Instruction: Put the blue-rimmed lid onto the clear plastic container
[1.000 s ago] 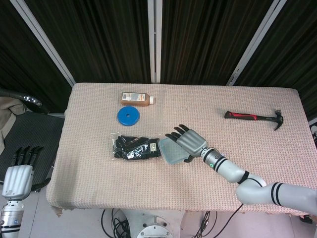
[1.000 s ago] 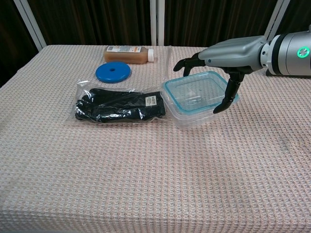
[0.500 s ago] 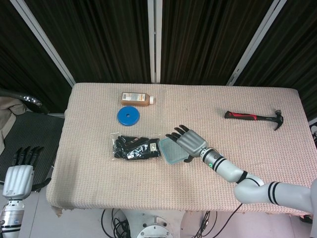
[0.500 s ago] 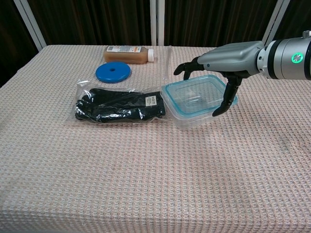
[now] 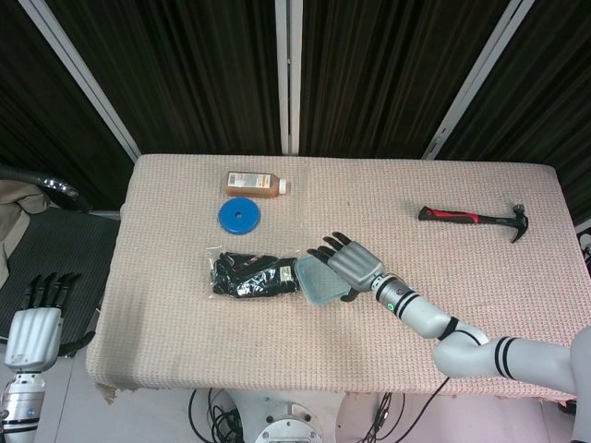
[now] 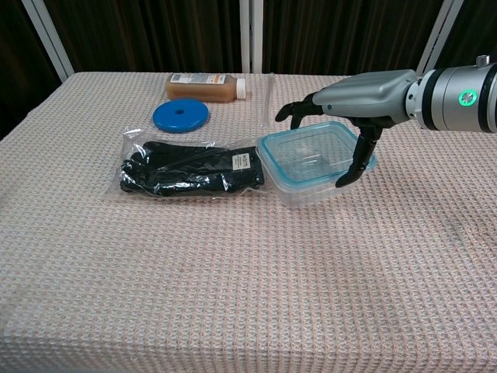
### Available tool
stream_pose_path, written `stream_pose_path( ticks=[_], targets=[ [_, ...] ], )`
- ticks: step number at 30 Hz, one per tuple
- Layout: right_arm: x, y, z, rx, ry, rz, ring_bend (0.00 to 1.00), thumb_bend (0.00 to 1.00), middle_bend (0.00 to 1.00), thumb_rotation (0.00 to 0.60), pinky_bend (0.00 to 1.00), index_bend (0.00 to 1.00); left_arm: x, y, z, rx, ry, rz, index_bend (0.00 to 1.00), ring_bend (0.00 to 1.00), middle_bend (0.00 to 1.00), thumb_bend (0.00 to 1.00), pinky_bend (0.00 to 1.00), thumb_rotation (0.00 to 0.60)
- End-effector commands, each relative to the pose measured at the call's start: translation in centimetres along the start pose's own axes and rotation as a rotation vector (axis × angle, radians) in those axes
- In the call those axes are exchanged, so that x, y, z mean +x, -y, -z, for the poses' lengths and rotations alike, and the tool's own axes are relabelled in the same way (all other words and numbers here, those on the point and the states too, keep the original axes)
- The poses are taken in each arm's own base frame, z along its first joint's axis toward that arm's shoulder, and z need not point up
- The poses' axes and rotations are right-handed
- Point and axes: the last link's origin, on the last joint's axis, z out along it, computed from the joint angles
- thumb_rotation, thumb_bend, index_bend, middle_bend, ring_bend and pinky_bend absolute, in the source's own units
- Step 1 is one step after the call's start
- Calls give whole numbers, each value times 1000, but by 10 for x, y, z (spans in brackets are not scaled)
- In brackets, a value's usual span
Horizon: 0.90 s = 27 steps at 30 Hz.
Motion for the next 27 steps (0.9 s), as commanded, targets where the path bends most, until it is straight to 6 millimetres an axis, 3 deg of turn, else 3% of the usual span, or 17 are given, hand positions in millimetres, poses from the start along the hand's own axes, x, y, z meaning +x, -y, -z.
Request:
stream_pose_path(
  ticks=[1, 17, 27],
  targets=[
    [0, 0, -1, 0, -1, -1, 0, 145, 250, 600, 0, 0, 0, 0, 0, 1, 1, 0, 142, 45, 116, 32, 0, 600],
    [-3, 1, -6, 6, 0, 8, 0, 145, 233, 600, 0, 0, -1, 0, 0, 1, 3, -2, 142, 45, 116, 32, 0, 600],
    [-4, 1, 0, 11, -5, 0, 0, 18, 29, 600, 0, 0, -1, 0, -1, -1, 2, -1, 142, 45, 116, 32, 0, 600]
  ],
)
